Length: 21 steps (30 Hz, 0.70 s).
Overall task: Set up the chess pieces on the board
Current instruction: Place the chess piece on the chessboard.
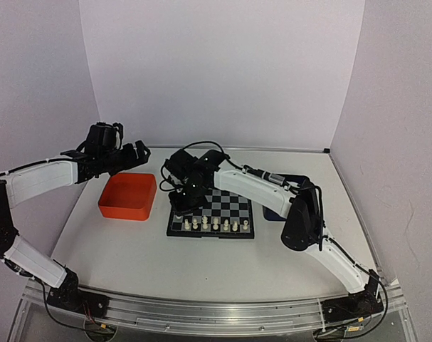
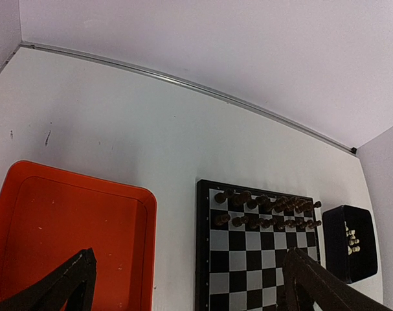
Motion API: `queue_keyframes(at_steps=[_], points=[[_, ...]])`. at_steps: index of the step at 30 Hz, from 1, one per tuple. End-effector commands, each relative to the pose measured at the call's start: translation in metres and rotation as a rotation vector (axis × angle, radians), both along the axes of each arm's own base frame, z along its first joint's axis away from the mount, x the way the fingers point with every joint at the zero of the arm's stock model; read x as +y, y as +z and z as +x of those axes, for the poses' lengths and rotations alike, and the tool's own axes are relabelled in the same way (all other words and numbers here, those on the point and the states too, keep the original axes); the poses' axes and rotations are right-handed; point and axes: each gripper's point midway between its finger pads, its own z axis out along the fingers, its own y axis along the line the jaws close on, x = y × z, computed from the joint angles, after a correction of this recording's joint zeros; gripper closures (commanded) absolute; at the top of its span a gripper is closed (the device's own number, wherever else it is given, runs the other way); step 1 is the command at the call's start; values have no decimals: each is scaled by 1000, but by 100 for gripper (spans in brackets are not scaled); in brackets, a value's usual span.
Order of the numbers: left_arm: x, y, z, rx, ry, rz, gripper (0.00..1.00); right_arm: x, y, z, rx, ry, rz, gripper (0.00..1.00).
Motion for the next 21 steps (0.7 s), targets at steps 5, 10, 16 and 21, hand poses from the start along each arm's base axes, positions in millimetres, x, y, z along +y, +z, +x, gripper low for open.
queue_keyframes(at_steps=[5, 10, 16, 21], points=[[5, 19, 0, -62, 8, 10, 0, 17, -1, 2, -30, 46, 45, 100], [6, 17, -1, -58, 9, 12, 0, 16, -7, -4, -19, 66, 30, 100], [6, 15, -1, -52, 10, 11, 0, 18, -7, -10, -2, 93, 37, 100], [5, 15, -1, -50, 9, 9, 0, 14, -10, -15, 13, 99, 19, 100]])
